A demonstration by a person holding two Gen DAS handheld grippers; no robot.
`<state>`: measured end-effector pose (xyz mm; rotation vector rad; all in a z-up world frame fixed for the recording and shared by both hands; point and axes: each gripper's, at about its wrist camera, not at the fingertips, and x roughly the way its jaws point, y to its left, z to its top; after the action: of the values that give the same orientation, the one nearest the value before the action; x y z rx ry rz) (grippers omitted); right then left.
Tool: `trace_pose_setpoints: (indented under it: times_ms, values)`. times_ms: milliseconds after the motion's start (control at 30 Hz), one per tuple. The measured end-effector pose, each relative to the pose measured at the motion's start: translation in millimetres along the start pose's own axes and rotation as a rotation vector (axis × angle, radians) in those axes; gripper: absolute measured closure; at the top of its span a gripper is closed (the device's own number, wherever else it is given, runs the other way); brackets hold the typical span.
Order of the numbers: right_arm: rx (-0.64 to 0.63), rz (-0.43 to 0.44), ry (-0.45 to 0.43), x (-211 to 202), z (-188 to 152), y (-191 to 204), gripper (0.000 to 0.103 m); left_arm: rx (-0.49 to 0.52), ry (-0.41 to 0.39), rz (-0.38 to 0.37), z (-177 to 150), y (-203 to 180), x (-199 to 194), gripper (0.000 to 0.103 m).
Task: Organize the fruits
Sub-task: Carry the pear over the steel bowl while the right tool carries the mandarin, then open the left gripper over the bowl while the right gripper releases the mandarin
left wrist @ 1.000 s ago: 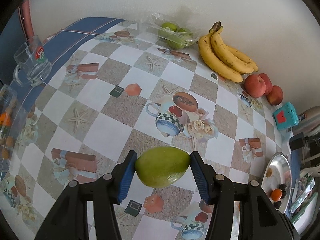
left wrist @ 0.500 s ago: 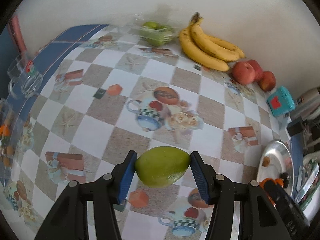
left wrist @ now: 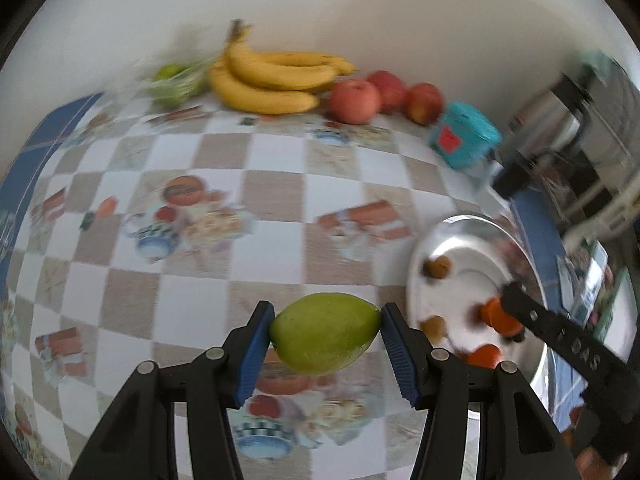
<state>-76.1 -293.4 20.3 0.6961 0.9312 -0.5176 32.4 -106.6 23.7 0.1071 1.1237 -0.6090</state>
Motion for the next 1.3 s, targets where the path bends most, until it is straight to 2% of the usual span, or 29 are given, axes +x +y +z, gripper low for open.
trace_pose_setpoints:
  times_ms: [267,600,867,1100,1300]
  values:
    - [0.037,-0.012,0.012,5.5,1.1,-13.9,0.066,0.187,-0.055,-0.026,-9.6,-51.8,10.2,0.045]
    - [0.06,-0.023,0.043,16.4,-1.3,-22.1,0.065,0.314,-0.076,-0.061,-20.1,-87.0,29.1,0.045]
    - [0.066,-0.029,0.064,22.4,-2.5,-24.2,0.065,0.304,-0.035,-0.046,-22.2,-87.5,46.9,0.045]
    - [0.064,-0.028,0.069,23.1,-2.1,-23.2,0.065,0.303,-0.036,-0.05,-21.7,-88.5,45.9,0.045]
    - [0.061,-0.025,0.061,20.0,-1.0,-21.6,0.065,0.315,-0.071,-0.061,-18.2,-91.3,34.4,0.043]
